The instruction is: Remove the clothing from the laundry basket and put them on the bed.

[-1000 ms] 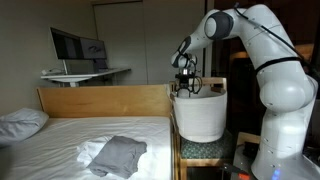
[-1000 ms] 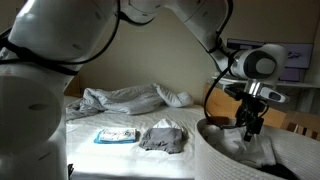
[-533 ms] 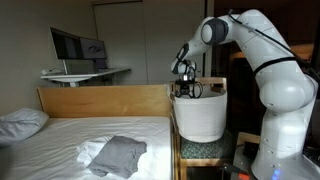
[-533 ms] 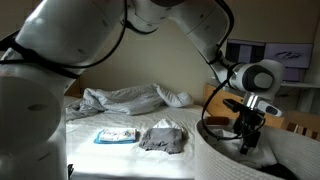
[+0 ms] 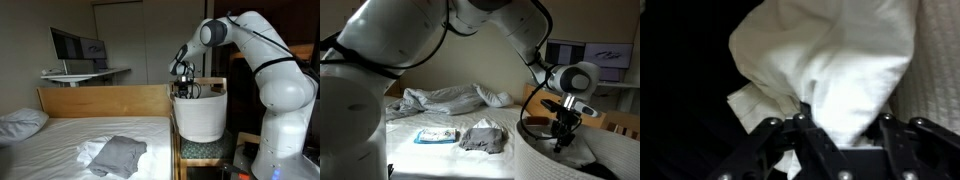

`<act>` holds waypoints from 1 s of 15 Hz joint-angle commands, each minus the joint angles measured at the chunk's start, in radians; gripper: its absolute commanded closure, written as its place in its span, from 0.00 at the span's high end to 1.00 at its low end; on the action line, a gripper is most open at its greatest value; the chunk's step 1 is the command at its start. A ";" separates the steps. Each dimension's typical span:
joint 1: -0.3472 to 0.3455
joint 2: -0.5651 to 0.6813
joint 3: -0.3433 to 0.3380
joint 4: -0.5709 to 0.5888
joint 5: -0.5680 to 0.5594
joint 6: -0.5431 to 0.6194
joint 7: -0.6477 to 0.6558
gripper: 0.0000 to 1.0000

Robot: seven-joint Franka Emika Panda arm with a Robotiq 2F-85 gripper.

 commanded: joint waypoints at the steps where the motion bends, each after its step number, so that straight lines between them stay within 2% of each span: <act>1: -0.018 0.001 0.016 0.011 0.009 -0.034 -0.012 0.21; 3: -0.020 0.002 0.016 0.013 0.011 -0.037 -0.012 0.10; 4: -0.022 0.002 0.016 0.013 0.012 -0.041 -0.013 0.08; 6: -0.025 0.003 0.017 0.015 0.015 -0.048 -0.014 0.11; 7: -0.027 0.002 0.017 0.015 0.017 -0.052 -0.015 0.09; 11: -0.031 -0.026 0.027 0.008 0.036 -0.074 -0.028 0.11; 15: -0.048 -0.130 0.063 -0.011 0.118 -0.132 -0.097 0.11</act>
